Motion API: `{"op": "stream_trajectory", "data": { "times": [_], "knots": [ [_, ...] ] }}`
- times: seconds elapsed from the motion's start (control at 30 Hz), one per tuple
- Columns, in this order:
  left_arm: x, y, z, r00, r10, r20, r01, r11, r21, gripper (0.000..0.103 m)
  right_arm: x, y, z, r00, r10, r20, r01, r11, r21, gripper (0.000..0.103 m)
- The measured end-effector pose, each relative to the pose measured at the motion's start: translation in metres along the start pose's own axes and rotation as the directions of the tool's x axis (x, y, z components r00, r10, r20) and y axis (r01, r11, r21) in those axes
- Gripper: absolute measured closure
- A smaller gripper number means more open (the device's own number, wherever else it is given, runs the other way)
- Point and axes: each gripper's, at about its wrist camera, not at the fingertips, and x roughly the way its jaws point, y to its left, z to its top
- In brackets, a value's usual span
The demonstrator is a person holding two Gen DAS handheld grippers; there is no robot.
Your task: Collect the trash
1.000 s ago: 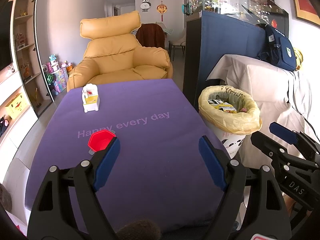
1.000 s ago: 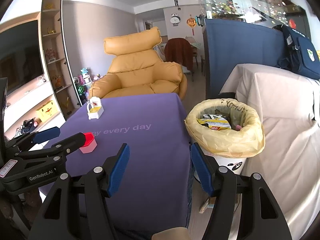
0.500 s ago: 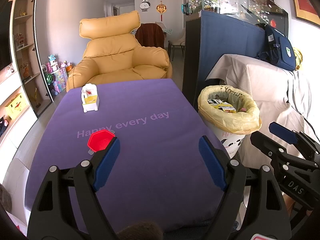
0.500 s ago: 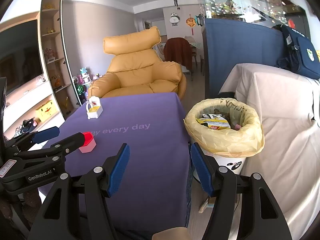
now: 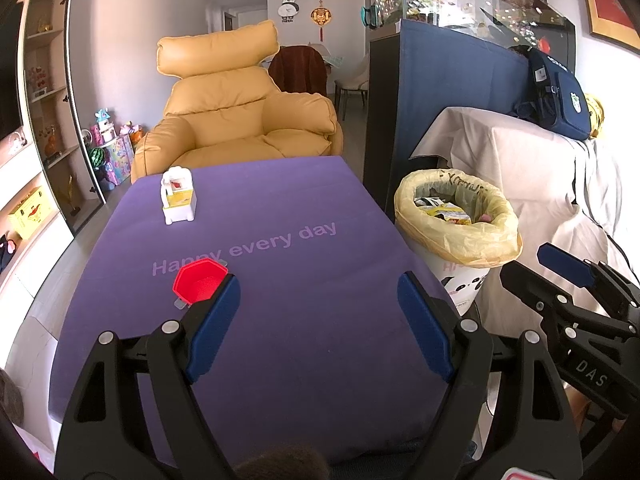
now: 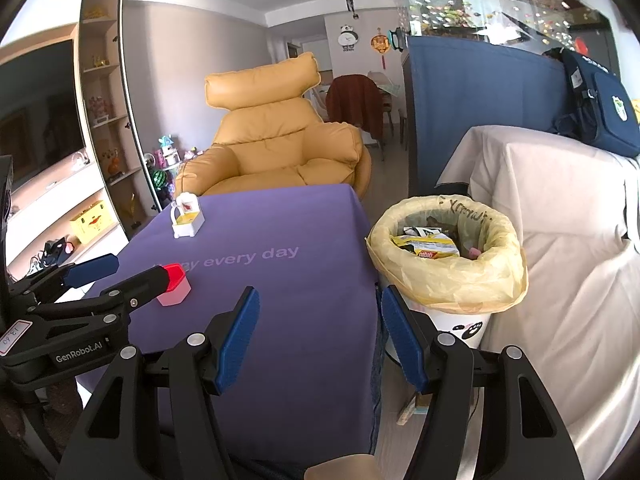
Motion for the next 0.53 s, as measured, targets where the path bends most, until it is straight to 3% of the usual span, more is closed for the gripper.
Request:
{"op": "stream_trajectory", "data": {
  "times": [0.3,0.43,0.53],
  "knots": [
    [0.003,0.003,0.0,1.0,-0.03,-0.009,0.03,1.0,0.002,0.026,0.001,-0.001,0.0,1.0,-0.009,0.0,0.009,1.0,0.001,0.043],
    [0.015,0.023,0.004,0.999,-0.025,-0.047,0.022,0.998,-0.065,0.026,0.003,0.0,0.002,1.0,-0.022,0.003,0.022,1.0,-0.009,0.043],
    [0.02,0.06,0.009,0.999,0.007,-0.049,-0.014,0.99,-0.138,0.026,0.014,0.003,0.007,1.0,-0.01,-0.01,0.01,0.999,-0.036,0.043]
  ]
}}
